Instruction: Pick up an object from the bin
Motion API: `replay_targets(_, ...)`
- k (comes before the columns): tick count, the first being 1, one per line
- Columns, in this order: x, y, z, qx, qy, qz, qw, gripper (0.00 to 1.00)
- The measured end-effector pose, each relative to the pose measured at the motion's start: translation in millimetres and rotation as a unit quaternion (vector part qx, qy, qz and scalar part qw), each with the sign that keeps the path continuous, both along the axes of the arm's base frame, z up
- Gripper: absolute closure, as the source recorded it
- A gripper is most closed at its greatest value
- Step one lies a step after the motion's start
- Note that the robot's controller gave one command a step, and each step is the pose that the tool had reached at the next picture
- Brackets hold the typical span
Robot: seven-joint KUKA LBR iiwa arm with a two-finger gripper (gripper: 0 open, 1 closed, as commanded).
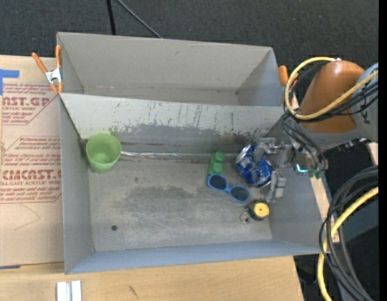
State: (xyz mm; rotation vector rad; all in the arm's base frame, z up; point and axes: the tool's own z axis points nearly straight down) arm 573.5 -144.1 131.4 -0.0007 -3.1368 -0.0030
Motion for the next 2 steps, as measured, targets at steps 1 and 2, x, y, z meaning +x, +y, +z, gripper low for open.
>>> replay_targets(1, 11.3, 11.9, -62.2, -0.001, -0.0053, -0.048, 0.9988, 0.00)
replay_targets(2, 12.0, 11.1, -58.9, -0.002, -0.0055, -0.048, 0.9988, 1.00)
